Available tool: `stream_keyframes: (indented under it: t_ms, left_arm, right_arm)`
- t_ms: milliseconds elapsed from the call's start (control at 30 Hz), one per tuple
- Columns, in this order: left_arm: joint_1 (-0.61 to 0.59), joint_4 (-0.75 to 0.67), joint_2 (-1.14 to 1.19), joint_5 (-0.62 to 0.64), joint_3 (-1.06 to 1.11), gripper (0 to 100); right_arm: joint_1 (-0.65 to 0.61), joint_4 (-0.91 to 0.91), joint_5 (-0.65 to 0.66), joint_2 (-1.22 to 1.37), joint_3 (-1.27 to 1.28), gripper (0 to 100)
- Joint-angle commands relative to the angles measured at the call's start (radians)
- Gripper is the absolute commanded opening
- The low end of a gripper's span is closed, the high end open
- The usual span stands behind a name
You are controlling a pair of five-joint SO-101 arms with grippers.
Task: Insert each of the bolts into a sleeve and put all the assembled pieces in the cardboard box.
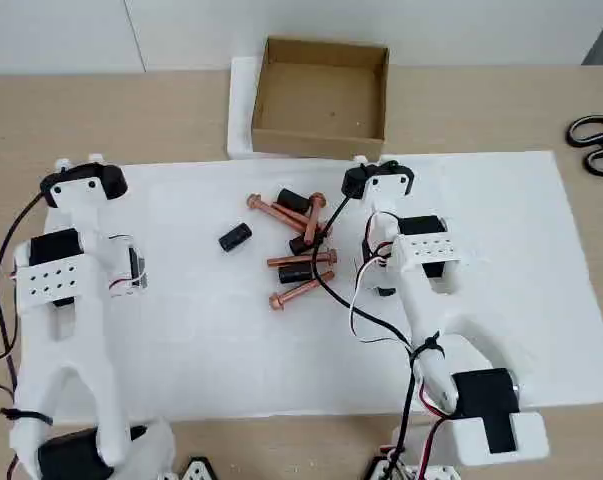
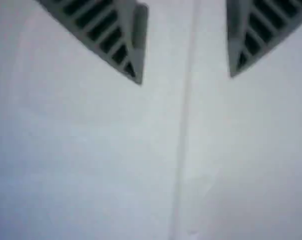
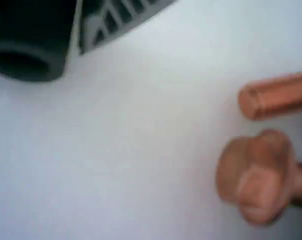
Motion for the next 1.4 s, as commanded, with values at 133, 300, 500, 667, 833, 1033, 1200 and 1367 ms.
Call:
stream_keyframes:
  t_ms: [133, 300, 500, 667, 833, 1033, 1200, 1367]
  left_arm:
    - [0.057, -0.017, -0.005, 0.003, -0.004, 11]
    - [0.06, -0.017, -0.005, 0.003, -0.004, 11]
    - [0.06, -0.015, -0.009, 0.002, -0.007, 11]
    - [0.06, -0.017, -0.005, 0.002, -0.022, 11]
    - [0.055, -0.008, -0.009, 0.021, -0.099, 11]
    - [0.143, 0.008, -0.002, 0.04, -0.125, 11]
    - [0.258, 0.002, 0.0, -0.029, -0.127, 11]
    - [0.318, -0.018, 0.066, -0.063, -0.18, 11]
  right_arm:
    - [0.002, -0.007, 0.0, 0.047, -0.003, 12.2]
    - [0.002, -0.008, 0.005, 0.091, -0.005, 10.7]
    - [0.033, 0.047, 0.006, 0.042, -0.077, 0.7]
    - [0.097, 0.24, 0.015, -0.082, -0.247, 0.4]
    - [0.133, 0.427, 0.081, -0.216, -0.413, 0.4]
    - [0.182, 0.576, 0.115, -0.266, -0.522, 0.4]
    - [0.219, 0.625, 0.112, -0.266, -0.531, 0.4]
    - [0.22, 0.665, 0.109, -0.271, -0.531, 0.4]
